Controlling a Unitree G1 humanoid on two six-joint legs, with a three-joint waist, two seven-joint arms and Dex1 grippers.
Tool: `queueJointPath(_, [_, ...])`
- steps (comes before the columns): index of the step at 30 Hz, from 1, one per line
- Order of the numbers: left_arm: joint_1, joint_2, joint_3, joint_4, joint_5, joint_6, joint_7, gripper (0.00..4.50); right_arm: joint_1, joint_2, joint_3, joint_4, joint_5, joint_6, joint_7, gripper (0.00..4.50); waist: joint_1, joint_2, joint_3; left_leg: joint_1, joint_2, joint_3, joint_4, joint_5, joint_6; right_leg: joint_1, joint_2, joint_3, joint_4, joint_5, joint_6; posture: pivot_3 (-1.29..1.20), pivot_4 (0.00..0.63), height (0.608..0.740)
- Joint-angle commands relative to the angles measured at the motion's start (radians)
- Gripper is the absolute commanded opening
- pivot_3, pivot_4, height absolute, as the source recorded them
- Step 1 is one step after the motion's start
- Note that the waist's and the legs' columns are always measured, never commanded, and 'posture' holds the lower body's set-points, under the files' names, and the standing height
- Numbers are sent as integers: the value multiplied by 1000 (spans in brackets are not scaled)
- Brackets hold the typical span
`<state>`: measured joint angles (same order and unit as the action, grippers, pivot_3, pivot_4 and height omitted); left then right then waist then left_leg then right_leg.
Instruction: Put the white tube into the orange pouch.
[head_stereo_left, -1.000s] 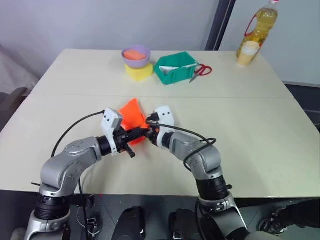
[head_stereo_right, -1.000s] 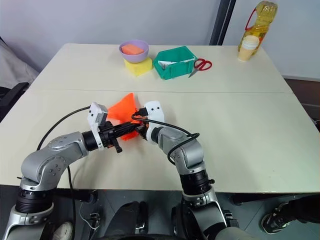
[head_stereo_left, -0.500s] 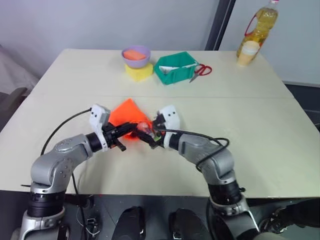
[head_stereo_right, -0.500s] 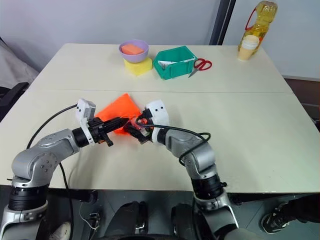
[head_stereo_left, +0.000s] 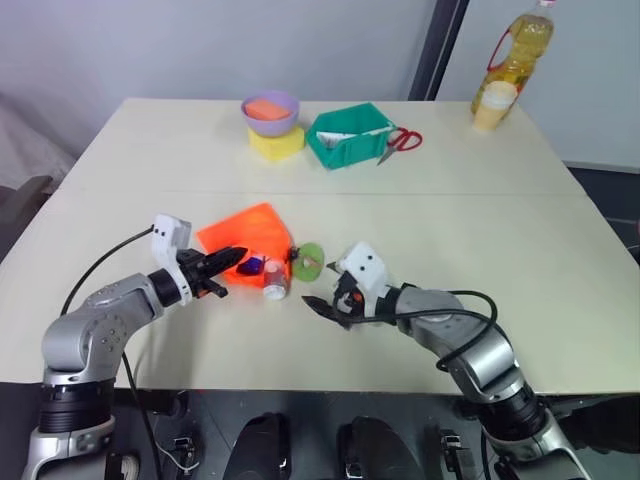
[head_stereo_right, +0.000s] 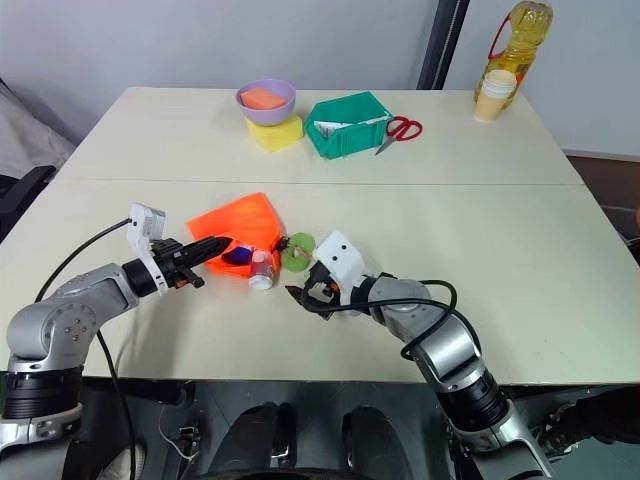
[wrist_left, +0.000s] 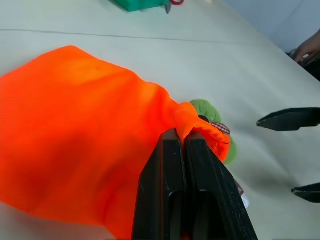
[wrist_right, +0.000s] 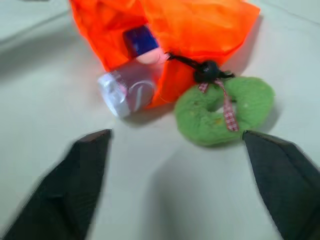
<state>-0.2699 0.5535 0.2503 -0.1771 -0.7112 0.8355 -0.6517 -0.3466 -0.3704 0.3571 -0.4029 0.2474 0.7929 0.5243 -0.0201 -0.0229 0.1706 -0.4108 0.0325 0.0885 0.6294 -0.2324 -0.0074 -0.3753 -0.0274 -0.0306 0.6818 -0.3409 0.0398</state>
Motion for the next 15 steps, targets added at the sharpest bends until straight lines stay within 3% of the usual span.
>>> queueJointPath(1, [-1,7,17,-19,-15,-17,-12,0,-18,44,4,-1,35,4,20,2078,0,0,0,0,0,0,0,0,0,0,0,0,0,0,0,0,150,737])
queueJointPath(5, [-2,6,15,-21,-19,-12,-16,0,-73,102,32,62,27,63,5,153,-1,0,0,0,0,0,0,0,0,0,0,0,0,0,0,0,150,737])
queueJointPath(15, [8,11,9,-77,-59,21,-18,0,-160,280,55,171,21,161,-72,63,-1,0,0,-1,0,0,-1,0,0,-1,-1,0,0,0,0,0,150,737])
